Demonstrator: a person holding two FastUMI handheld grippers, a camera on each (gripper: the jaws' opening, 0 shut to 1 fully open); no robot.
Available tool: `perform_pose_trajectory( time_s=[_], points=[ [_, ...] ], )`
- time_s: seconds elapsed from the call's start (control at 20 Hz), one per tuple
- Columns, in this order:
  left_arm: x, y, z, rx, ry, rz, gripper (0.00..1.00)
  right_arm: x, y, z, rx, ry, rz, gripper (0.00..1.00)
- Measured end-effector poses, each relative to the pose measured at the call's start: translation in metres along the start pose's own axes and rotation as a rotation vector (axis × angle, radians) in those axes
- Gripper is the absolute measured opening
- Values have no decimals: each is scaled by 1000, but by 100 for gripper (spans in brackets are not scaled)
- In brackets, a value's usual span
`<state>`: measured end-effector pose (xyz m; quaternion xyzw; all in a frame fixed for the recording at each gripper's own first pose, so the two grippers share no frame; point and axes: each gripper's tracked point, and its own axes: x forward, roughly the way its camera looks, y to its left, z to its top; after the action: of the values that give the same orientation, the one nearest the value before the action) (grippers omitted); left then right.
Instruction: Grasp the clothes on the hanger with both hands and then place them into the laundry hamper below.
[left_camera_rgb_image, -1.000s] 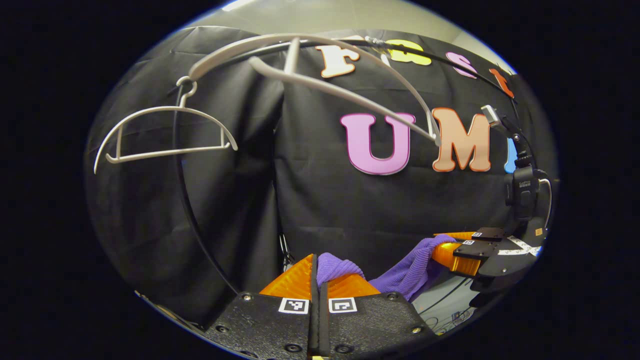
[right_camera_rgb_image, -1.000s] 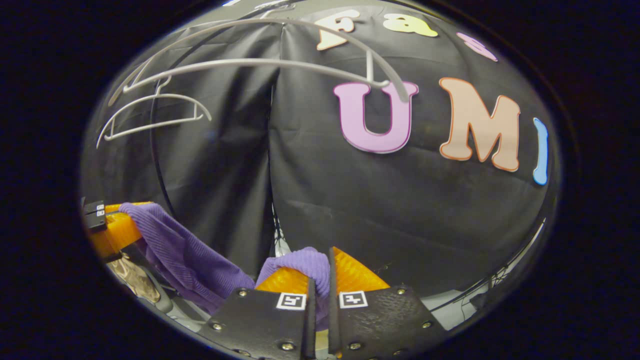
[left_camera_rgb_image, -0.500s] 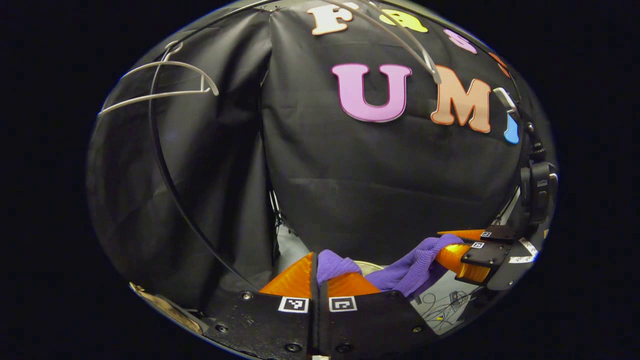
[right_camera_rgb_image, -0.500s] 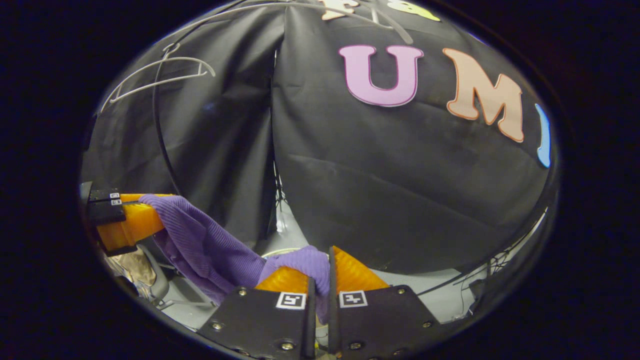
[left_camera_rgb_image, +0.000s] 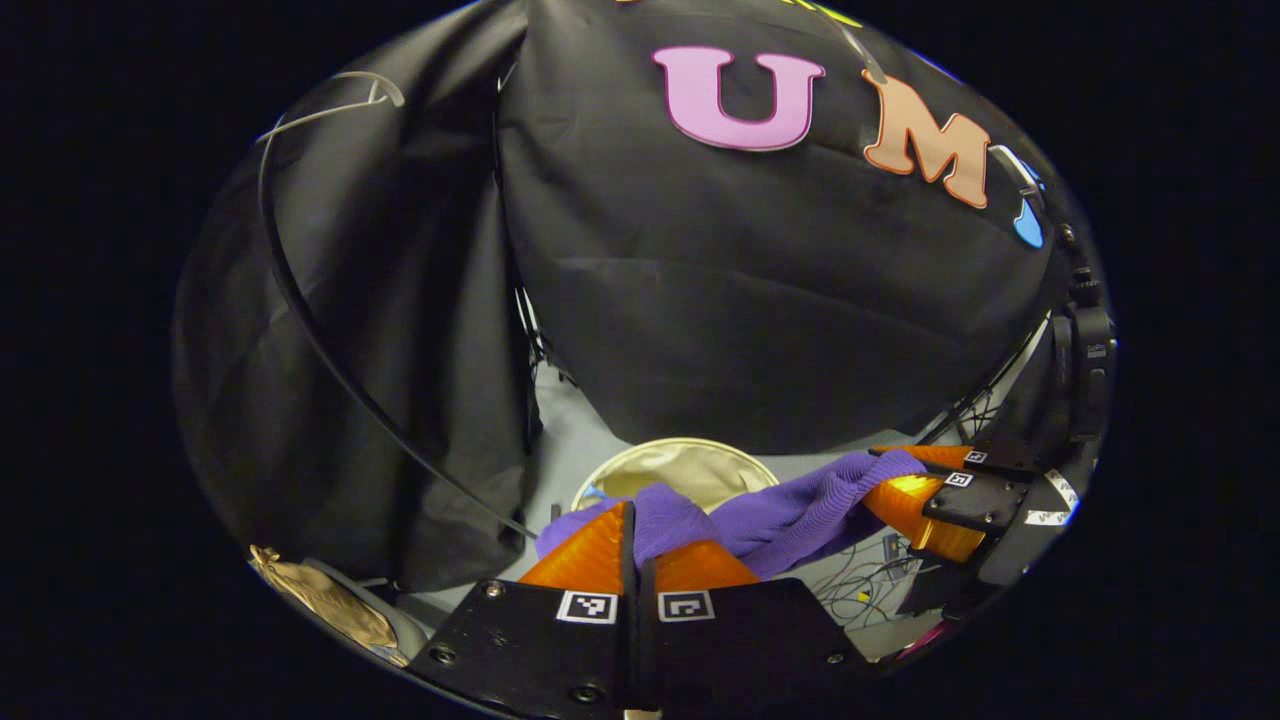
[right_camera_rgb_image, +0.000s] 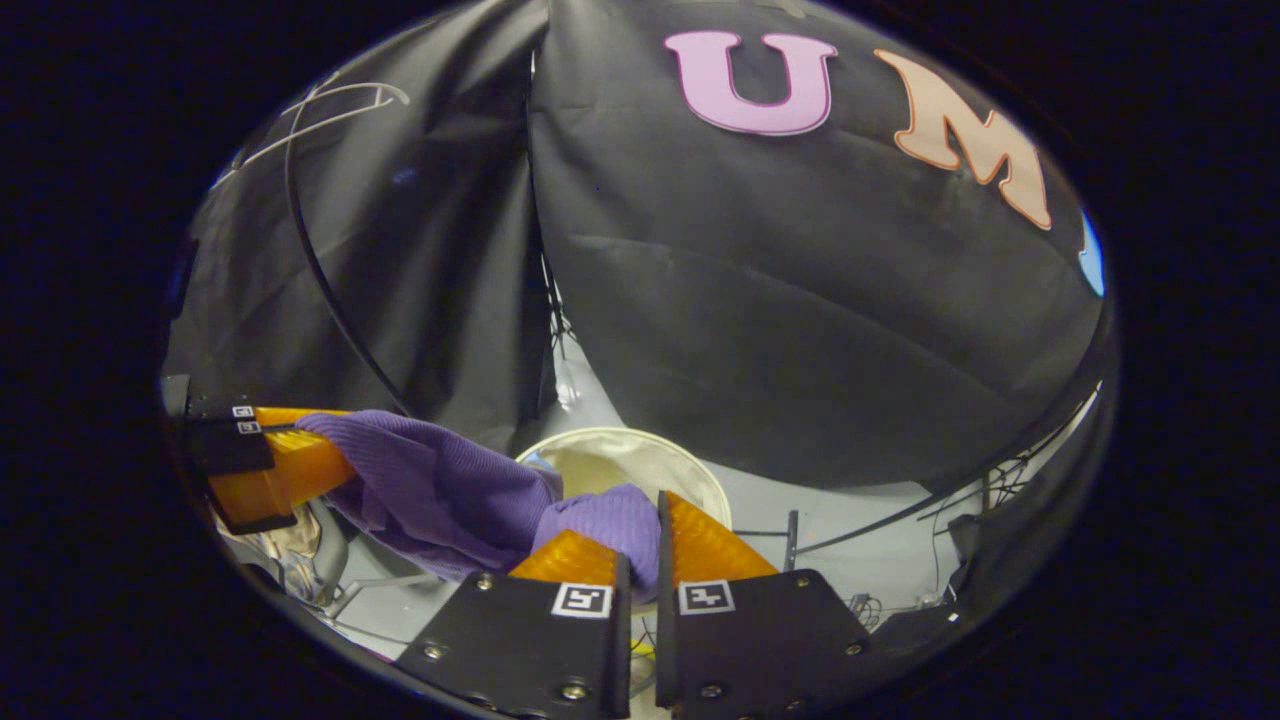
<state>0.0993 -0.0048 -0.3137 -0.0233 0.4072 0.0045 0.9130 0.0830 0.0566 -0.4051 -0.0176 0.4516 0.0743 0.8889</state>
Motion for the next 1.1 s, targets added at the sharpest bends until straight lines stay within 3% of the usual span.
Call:
perform_pose_trajectory(
  time_s=[0.1, 0.2, 0.25, 0.45, 0.6, 1.1],
  points=[
    [0, -1, -6, -6, 56, -6, 0, 4, -1, -12, 7, 40, 6, 7],
    [0, 1, -10, -19, 106, -4, 4, 8, 2, -20, 15, 77, 15, 11],
    [0, 0, -13, -25, 124, -6, 0, 11, 2, -25, 16, 92, 19, 10],
    [1, -1, -26, -57, 194, -21, 7, 15, -1, -41, 20, 147, 30, 11],
    [6, -4, -32, -65, 205, -16, 10, 13, 4, -39, 42, 155, 65, 14],
    [4, -2, -22, -61, 202, -8, 10, 7, 1, -21, 38, 115, 59, 14]
  ],
)
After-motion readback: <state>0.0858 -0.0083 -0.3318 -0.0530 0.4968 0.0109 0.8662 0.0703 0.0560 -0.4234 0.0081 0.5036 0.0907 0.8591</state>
